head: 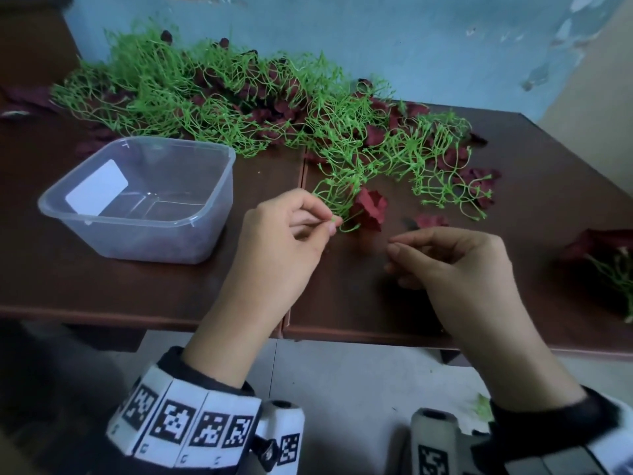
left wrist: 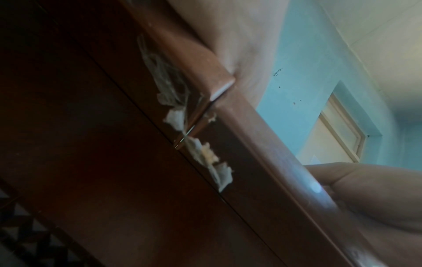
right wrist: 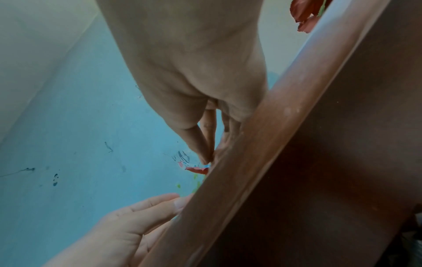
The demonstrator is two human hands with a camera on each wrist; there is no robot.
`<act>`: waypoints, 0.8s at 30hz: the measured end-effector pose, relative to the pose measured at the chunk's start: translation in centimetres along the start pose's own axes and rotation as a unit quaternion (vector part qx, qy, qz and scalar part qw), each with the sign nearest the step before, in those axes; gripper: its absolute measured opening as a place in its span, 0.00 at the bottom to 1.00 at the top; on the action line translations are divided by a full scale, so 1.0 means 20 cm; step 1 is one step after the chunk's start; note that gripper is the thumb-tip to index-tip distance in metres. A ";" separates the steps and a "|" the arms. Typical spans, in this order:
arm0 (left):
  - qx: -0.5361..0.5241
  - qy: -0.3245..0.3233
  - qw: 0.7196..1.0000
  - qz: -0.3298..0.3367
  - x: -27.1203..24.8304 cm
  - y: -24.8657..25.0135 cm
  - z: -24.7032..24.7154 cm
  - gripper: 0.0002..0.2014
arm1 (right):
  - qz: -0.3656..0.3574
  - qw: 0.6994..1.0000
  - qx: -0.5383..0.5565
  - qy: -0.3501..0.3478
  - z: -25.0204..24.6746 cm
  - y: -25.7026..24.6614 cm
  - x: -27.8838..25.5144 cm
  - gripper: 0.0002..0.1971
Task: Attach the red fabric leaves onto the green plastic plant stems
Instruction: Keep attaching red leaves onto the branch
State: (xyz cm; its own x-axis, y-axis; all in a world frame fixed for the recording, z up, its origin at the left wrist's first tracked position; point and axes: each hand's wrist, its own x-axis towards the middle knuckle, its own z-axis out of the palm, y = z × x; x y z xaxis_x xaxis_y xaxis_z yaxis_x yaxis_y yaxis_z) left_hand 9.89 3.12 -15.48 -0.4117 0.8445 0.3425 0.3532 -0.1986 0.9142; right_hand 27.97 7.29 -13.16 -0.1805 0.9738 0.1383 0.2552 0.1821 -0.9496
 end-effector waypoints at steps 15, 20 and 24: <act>-0.043 0.008 0.998 -0.046 0.00 0.00 0.00 0.07 | 0.061 0.992 -0.081 0.077 -0.11 0.03 0.09 0.06; -0.066 0.005 0.997 -0.043 0.01 0.01 0.00 0.09 | 0.056 0.996 -0.007 0.072 -0.09 0.06 0.13 0.05; -0.101 0.018 0.994 -0.047 0.02 -0.01 0.00 0.10 | 0.022 1.000 0.004 0.005 -0.04 0.05 0.15 0.07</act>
State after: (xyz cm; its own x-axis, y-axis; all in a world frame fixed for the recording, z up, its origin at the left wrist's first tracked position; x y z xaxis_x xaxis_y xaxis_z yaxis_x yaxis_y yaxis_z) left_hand 9.62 3.46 -15.43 -0.4660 0.8462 0.2584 0.1372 -0.2193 0.9659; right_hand 28.46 10.60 -13.49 -0.1589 0.9823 0.0993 0.2556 0.1381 -0.9569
